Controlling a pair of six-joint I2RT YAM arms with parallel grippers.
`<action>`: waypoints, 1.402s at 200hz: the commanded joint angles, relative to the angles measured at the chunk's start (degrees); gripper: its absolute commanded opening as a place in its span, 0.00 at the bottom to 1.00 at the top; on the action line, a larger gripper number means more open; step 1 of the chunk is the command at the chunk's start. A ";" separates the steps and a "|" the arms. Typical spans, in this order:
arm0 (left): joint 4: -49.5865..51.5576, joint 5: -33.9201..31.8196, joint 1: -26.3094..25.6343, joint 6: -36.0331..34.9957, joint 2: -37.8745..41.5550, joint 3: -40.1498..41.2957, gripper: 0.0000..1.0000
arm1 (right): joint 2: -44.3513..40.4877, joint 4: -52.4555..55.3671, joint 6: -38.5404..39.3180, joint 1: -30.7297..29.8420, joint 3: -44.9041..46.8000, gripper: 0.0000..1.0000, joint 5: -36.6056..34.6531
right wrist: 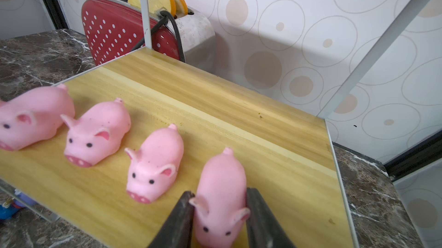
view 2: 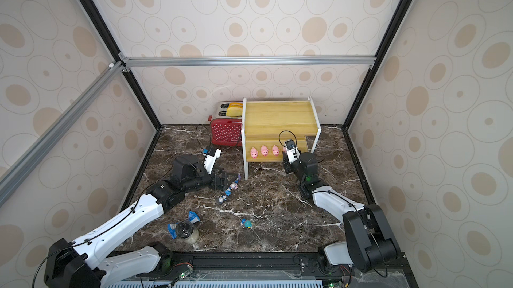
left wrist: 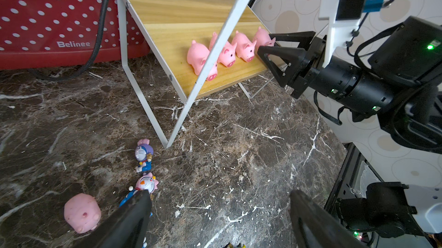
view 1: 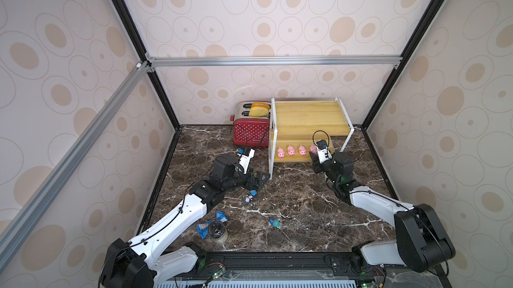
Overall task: Organize plastic toys on shelves
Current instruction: Place the plastic toy on the shelf.
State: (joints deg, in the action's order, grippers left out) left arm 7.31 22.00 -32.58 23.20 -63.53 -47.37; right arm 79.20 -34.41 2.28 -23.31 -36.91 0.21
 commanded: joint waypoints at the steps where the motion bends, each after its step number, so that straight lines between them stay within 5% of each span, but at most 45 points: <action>1: -0.99 -0.13 -0.36 0.70 0.27 -0.96 0.94 | 1.51 -2.24 -2.14 0.28 -1.80 0.40 -0.49; 178: -0.57 -2.97 -0.29 3.05 -0.09 -0.04 0.94 | -3.69 0.83 -3.09 0.28 1.93 0.69 -1.63; 253: 11.09 -22.61 0.54 6.68 -5.02 -3.51 0.92 | -24.98 17.50 -6.88 0.09 10.75 0.81 0.49; 280: 12.24 -21.23 5.14 8.45 -10.93 -3.76 0.79 | -31.80 27.43 -8.66 -0.20 11.44 0.80 2.94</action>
State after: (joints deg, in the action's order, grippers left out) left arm 15.84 3.99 -30.79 29.47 -70.17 -49.04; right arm 51.46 -18.59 -3.84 -23.33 -26.28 0.75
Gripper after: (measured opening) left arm 0.837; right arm 0.806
